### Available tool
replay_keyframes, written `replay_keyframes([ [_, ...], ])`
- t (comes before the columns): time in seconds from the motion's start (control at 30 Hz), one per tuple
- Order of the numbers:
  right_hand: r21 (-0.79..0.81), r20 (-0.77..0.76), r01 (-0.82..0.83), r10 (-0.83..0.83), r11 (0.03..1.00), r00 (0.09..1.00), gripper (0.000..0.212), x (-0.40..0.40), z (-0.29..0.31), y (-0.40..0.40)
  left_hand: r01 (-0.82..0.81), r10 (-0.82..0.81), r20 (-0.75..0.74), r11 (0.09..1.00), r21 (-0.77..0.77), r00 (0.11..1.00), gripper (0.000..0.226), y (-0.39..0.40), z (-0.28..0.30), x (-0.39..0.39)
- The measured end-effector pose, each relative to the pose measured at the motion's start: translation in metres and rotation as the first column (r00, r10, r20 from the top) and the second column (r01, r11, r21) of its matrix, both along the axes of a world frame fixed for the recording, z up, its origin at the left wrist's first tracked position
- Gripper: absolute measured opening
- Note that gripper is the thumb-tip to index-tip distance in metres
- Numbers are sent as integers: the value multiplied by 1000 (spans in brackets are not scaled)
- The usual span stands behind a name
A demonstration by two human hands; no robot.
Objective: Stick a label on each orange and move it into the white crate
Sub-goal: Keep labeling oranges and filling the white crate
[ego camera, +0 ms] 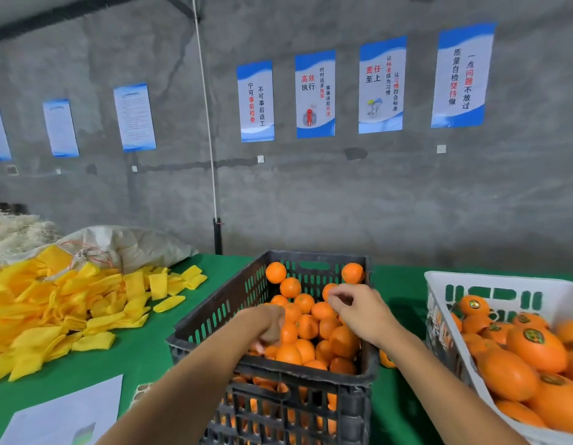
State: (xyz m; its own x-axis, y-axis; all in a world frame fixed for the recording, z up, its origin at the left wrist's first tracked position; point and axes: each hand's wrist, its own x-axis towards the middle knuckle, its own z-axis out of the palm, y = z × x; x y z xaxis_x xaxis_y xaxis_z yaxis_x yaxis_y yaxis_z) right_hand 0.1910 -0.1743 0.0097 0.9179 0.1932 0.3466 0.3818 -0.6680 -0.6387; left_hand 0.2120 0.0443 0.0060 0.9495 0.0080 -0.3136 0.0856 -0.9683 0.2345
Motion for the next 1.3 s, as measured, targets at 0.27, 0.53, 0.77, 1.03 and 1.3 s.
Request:
replay_keyframes([
  [0.27,348,168,-42,-18,937,986,60,-56,-7,-20,463,84,794,774,-433,602,57,-78,18,-69],
  [0.53,431,344,-31,-133,902,930,63,-145,-68,-77,692,4,919,657,-299,393,76,-159,-58,-156],
  [0.77,107,78,-21,12,994,997,72,-188,-164,-108,563,-173,619,646,-516,766,88,-163,-170,-190],
  [1.03,-83,-175,-149,133,985,976,71,-222,-240,-134,413,-139,486,748,-520,863,72,-144,-235,-199],
  [1.3,-159,-252,-363,317,918,914,62,-222,-247,-136,386,-93,503,763,-518,859,65,-147,-241,-190],
])
